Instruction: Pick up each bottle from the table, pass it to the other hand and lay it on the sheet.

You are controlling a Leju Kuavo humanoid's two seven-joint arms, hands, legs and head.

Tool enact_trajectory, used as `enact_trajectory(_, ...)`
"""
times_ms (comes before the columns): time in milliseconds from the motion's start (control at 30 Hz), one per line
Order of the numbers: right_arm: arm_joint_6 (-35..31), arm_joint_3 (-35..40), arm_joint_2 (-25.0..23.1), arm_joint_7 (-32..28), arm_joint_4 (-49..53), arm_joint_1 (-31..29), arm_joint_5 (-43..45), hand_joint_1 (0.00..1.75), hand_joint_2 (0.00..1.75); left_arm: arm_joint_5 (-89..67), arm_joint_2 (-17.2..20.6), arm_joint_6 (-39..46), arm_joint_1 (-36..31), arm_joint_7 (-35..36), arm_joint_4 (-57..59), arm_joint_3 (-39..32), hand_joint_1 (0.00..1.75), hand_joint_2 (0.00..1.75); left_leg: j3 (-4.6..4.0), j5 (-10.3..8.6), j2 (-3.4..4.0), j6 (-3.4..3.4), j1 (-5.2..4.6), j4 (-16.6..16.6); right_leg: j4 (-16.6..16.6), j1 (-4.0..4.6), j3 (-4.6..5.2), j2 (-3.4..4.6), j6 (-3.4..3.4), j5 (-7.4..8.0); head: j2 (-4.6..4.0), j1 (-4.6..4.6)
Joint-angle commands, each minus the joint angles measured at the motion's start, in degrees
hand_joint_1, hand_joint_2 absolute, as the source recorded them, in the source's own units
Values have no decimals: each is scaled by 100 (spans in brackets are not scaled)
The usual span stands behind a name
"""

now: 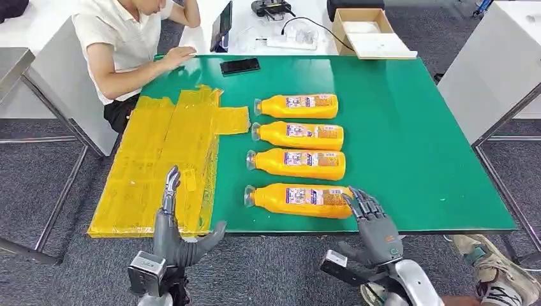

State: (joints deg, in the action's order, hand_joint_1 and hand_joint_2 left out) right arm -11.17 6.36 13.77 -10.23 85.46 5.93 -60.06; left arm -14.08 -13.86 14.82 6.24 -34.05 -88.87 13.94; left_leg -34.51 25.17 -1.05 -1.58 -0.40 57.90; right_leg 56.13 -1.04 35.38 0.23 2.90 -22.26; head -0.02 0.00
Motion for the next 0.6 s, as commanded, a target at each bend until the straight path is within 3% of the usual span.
enact_trajectory(33, 150, 83, 259, 39, -340, -450, -18, 0, 175, 10, -53, -65, -104, 21, 149, -249, 0, 175, 30, 11, 16, 14, 6, -5, -6, 8, -26, 6, -15, -8, 2, 0)
enact_trajectory(133, 149, 87, 255, 38, -340, -437, -17, 0, 175, 10, -53, -65, -103, 21, 149, -249, 0, 175, 33, 12, 16, 14, 7, -5, -5, 10, -26, 8, -15, -9, 2, 0)
enact_trajectory(233, 507, 116, 284, 13, -774, -825, 312, 0, 175, 39, -51, -158, -178, 2, 265, -223, 0, 175, 28, 11, 20, 11, 8, -3, -4, 11, -21, 13, -13, -6, 2, 0)
enact_trajectory(600, 494, 481, 34, -180, -1495, -1298, 465, 0, 175, 56, -16, -196, -273, -12, 368, -145, 0, 175, 45, 13, 28, 16, 14, -10, -12, 16, -38, 17, -19, -6, 2, 2)
